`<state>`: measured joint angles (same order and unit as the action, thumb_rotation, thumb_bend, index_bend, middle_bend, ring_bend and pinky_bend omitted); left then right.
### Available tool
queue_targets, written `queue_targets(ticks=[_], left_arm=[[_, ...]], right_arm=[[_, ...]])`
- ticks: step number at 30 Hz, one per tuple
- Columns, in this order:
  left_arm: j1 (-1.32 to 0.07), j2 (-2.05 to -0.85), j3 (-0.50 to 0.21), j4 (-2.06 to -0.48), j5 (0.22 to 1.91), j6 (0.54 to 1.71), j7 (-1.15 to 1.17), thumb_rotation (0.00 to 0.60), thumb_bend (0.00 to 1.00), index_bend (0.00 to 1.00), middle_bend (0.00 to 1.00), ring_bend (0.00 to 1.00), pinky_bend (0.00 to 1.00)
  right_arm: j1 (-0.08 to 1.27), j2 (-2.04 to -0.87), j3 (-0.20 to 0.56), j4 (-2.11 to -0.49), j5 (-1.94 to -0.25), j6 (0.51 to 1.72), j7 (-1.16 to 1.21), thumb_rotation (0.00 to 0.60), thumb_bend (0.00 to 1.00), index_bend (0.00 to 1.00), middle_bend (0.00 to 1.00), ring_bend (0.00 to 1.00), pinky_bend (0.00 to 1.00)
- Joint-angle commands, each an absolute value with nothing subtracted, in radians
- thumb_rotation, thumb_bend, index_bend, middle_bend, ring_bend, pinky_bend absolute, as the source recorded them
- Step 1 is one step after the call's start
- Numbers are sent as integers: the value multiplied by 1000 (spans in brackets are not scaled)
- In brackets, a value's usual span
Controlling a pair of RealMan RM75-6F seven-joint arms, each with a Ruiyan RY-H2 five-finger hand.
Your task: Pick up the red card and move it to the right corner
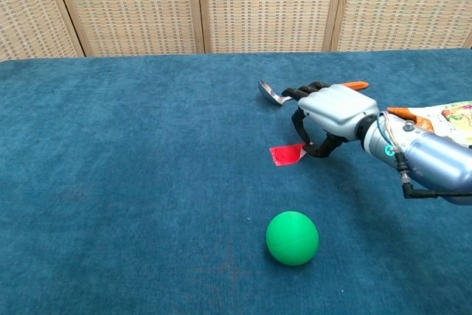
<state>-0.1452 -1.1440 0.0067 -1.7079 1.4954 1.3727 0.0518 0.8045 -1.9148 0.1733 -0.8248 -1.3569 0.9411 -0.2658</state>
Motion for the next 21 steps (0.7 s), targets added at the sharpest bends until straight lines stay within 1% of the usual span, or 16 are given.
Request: queue_targets(ticks=[1, 21], left_arm=[[-145, -1144, 7, -1707, 1496, 1372, 52, 600, 54, 0, 0, 0, 0], [-145, -1142, 6, -1710, 1495, 1374, 48, 600, 54, 0, 0, 0, 0]], right_arm=[[804, -1917, 171, -824, -1357, 939, -266, 600, 557, 586, 35, 0, 0], [808, -1911, 175, -846, -1357, 943, -282, 600, 543, 586, 43, 0, 0]])
